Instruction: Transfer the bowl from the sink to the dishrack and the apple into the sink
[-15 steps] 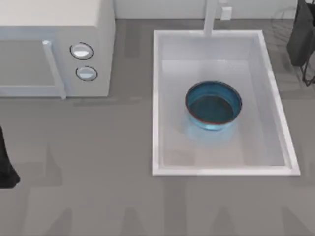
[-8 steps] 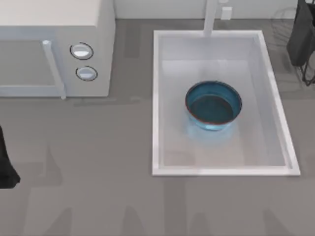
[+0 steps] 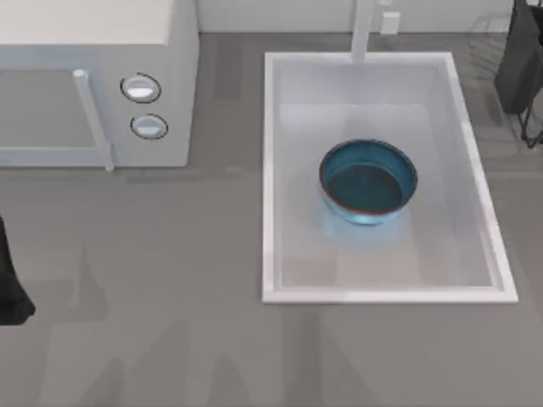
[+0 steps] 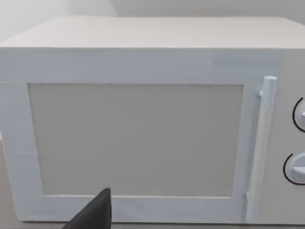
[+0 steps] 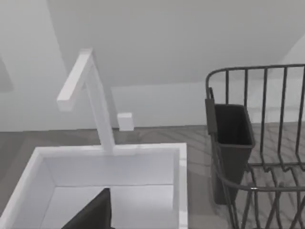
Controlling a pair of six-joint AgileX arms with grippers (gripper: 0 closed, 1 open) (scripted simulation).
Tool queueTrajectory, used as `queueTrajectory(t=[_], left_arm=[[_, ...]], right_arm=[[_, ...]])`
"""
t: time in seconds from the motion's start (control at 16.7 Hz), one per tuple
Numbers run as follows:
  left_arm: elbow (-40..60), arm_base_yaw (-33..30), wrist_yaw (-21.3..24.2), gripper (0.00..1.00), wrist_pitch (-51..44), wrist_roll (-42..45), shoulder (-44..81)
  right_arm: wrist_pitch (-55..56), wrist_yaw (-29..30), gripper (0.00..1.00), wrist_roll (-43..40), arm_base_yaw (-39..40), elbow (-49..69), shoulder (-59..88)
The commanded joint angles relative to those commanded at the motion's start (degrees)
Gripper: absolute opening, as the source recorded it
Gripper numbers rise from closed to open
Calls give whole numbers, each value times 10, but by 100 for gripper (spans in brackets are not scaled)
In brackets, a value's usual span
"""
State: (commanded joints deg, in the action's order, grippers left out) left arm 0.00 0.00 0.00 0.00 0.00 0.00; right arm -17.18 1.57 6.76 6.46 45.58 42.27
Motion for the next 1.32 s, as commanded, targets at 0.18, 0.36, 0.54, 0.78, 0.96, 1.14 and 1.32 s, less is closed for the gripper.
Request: queueTrajectory(t=[0.18, 0.36, 0.54, 0.78, 0.96, 1.14, 1.32], left_arm=[[0, 0, 0, 100, 0, 0, 0], [0, 0, 0, 100, 0, 0, 0], [0, 0, 0, 100, 0, 0, 0], [0, 0, 0, 100, 0, 0, 0], [0, 0, 0, 100, 0, 0, 0], [0, 0, 0, 100, 0, 0, 0], [0, 0, 0, 100, 0, 0, 0]], right_arm=[[-64, 8, 100, 12, 24, 176, 209], [-138, 20, 100, 25, 50, 315, 419], [-217, 35, 100, 36, 74, 414, 586], [-309, 53, 100, 53, 106, 511, 742], [-368, 60, 100, 80, 131, 615, 843], [-427, 61, 100, 118, 158, 736, 952], [-486, 58, 100, 161, 186, 840, 1030]])
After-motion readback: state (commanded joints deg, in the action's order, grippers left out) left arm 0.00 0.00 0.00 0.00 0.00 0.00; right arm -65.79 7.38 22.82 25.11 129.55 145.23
